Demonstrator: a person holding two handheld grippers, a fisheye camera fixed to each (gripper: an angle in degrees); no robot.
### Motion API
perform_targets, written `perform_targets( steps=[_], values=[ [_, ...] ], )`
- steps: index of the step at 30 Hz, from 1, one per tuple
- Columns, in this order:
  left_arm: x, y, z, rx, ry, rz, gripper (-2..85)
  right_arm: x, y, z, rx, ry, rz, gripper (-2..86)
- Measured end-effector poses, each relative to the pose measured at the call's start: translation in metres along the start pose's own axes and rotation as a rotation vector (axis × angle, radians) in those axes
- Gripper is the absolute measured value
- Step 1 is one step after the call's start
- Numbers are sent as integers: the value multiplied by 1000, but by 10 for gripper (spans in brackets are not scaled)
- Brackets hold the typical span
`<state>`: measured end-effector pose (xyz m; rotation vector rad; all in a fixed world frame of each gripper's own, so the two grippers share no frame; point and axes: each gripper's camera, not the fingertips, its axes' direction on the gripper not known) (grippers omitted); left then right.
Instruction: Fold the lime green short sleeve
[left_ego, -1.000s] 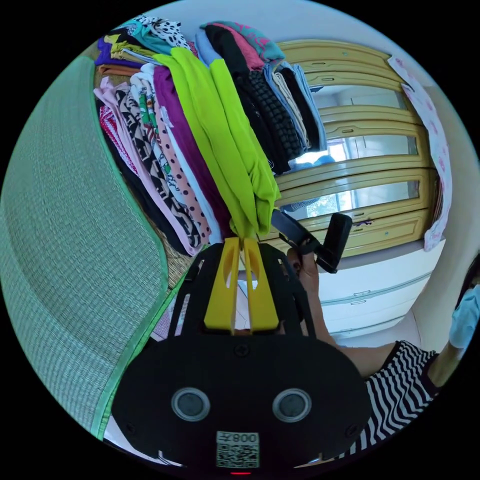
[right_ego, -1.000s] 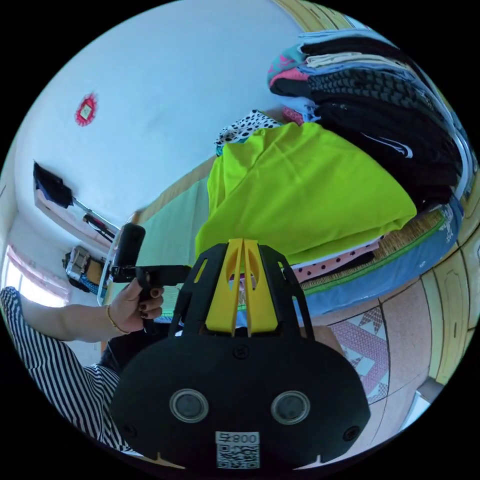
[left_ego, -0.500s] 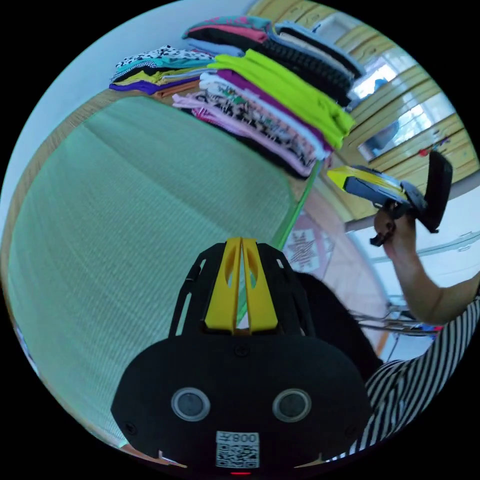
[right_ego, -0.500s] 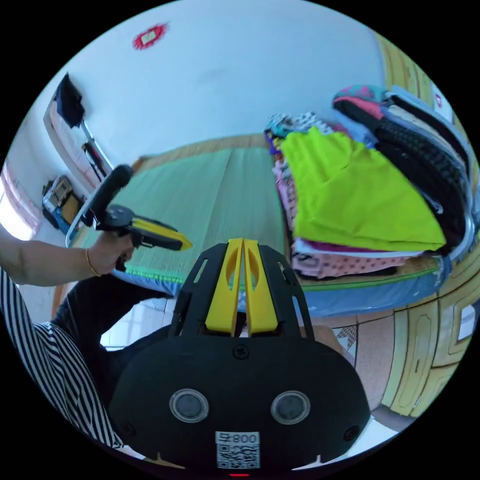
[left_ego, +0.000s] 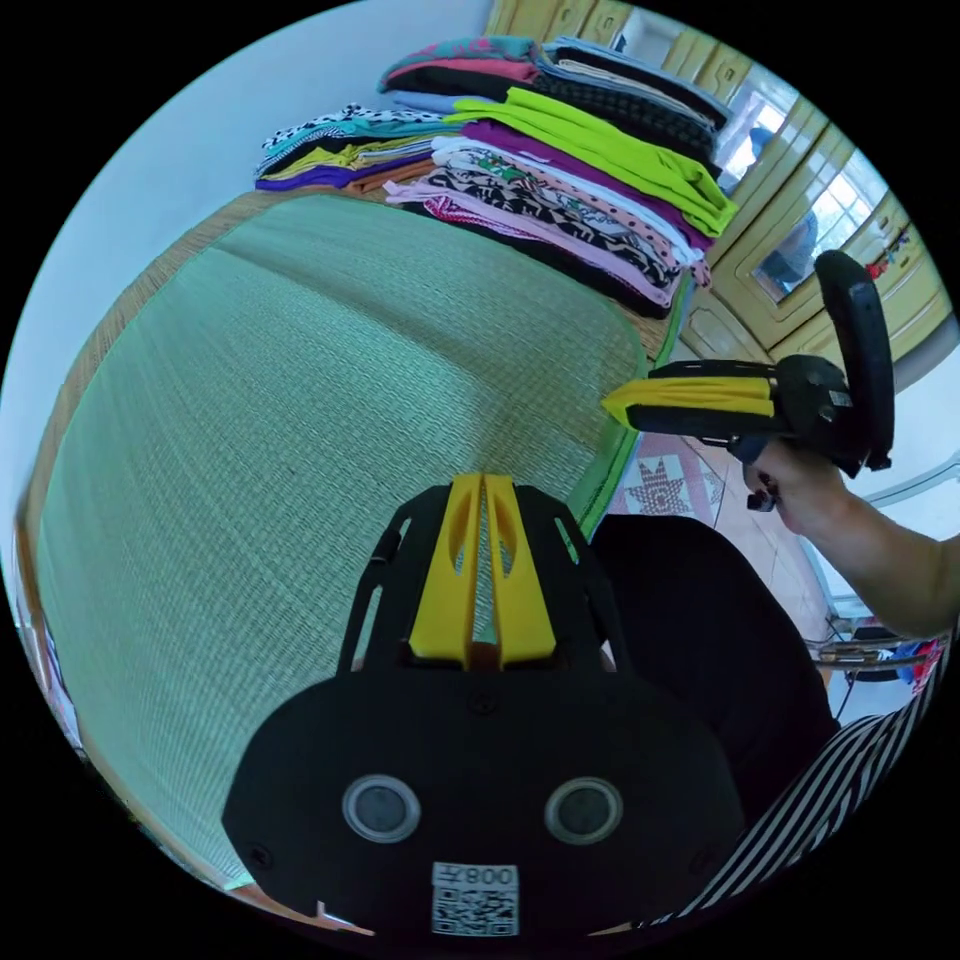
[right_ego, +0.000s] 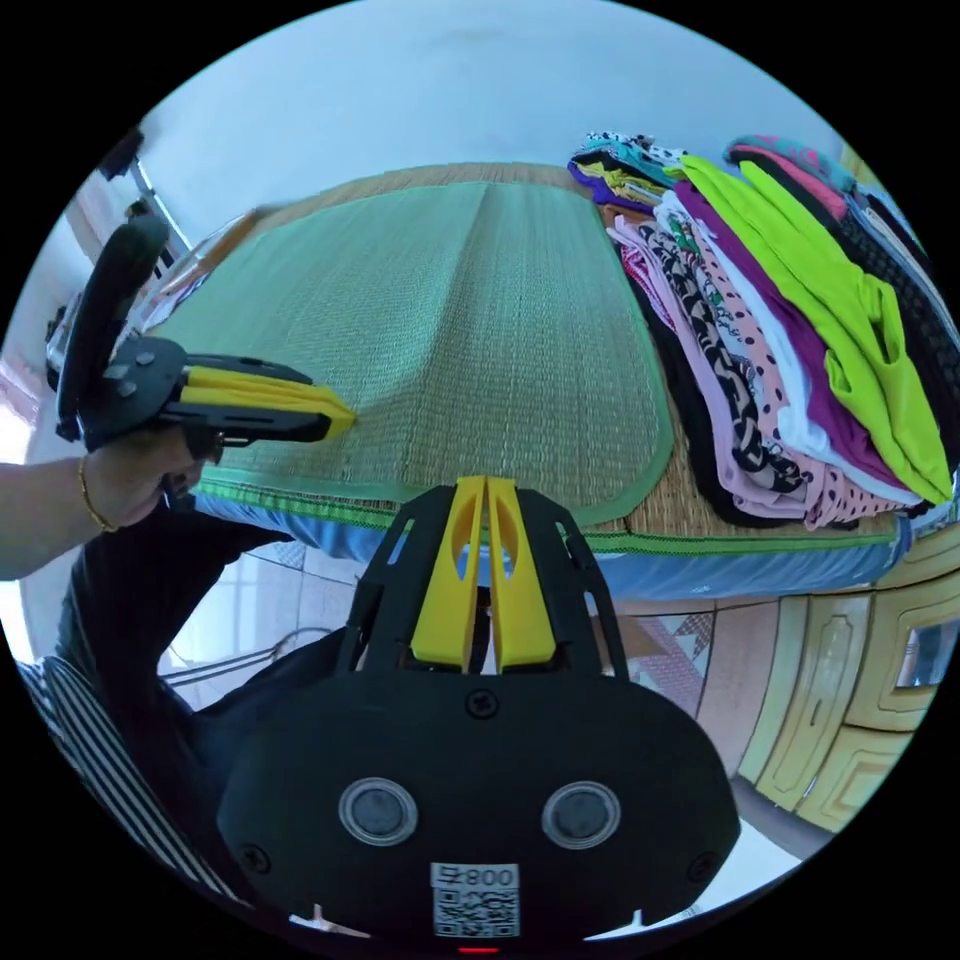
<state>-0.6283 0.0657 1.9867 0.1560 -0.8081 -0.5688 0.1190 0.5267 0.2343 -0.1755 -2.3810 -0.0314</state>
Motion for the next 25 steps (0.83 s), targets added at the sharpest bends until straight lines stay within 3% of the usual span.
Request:
perform_targets(
  steps=[4, 9, 14, 21, 25],
  values=[
    [-6, 17, -25, 14, 66, -22, 1, 16, -30, -30, 59, -104, 54, 5],
    [-7, 38, -54, 52, 88, -3, 2, 61, -128, -92, 351, -186, 95, 33],
    [-10, 62, -89, 101, 122, 12, 3, 94, -258, -113, 500, -76, 97, 69],
    [-17, 83, -132, 129, 177, 43, 3, 172, -429, -87, 421, -6, 255, 81],
    [-23, 95, -159, 146, 219, 30, 3, 209, -473, -69, 362, 18, 354, 80]
  ],
)
